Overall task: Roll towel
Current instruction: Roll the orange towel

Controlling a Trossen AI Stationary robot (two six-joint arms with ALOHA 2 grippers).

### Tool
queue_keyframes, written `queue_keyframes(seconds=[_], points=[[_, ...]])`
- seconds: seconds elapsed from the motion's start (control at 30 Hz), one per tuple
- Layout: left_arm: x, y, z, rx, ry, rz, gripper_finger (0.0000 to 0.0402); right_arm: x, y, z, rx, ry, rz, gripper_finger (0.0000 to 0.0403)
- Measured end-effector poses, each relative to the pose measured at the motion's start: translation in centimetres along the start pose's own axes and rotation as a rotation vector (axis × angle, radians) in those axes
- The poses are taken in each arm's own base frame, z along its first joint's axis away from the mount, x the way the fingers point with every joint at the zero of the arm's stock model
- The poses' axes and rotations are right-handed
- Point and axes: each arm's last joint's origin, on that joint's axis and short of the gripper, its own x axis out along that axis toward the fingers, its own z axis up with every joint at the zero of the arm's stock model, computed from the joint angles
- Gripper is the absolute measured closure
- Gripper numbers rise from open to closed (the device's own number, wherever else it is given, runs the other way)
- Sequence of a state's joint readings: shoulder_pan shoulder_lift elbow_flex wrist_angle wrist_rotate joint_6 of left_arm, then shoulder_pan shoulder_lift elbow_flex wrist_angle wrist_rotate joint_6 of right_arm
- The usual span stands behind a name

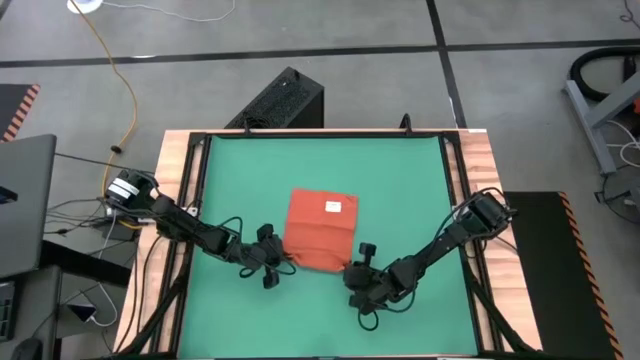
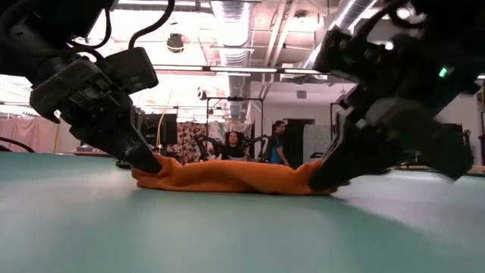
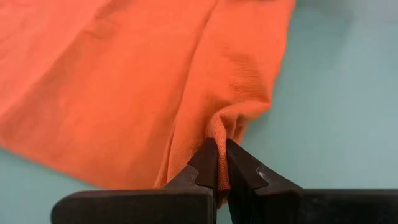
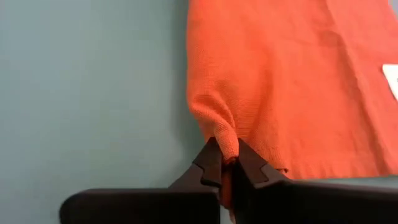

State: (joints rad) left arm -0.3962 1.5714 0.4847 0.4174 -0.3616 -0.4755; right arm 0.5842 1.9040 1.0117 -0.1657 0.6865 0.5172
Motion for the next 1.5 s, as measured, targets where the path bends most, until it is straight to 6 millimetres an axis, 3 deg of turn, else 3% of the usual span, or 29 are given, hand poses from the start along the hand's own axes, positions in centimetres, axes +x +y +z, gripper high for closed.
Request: queue_keyframes(seconds=[0.4,0.7,1.0,1.5], points=[[0.0,-0.3,0.0,-0.033,0.029,-0.069,0.0401,-3.4,-2.8,3.0,0.244,0.091,0.061,0.0384],[0.0,-0.4,0.3,-0.071,0.008,-0.085,0.0401,-1.3,-3.5,2.5,0.300,0.230,0.103,0.0384],[0.2,0.2,0.6,-0.126,0.018,-0.093,0.0401,-0.8,-4.8,2.8,0.481,0.297,0.093,0.0384],[1.0,2.5,1.7,-0.281,0.034,-0.111,0.0401,-0.4,-5.7,2.7,0.557,0.362,0.064,0.0384]])
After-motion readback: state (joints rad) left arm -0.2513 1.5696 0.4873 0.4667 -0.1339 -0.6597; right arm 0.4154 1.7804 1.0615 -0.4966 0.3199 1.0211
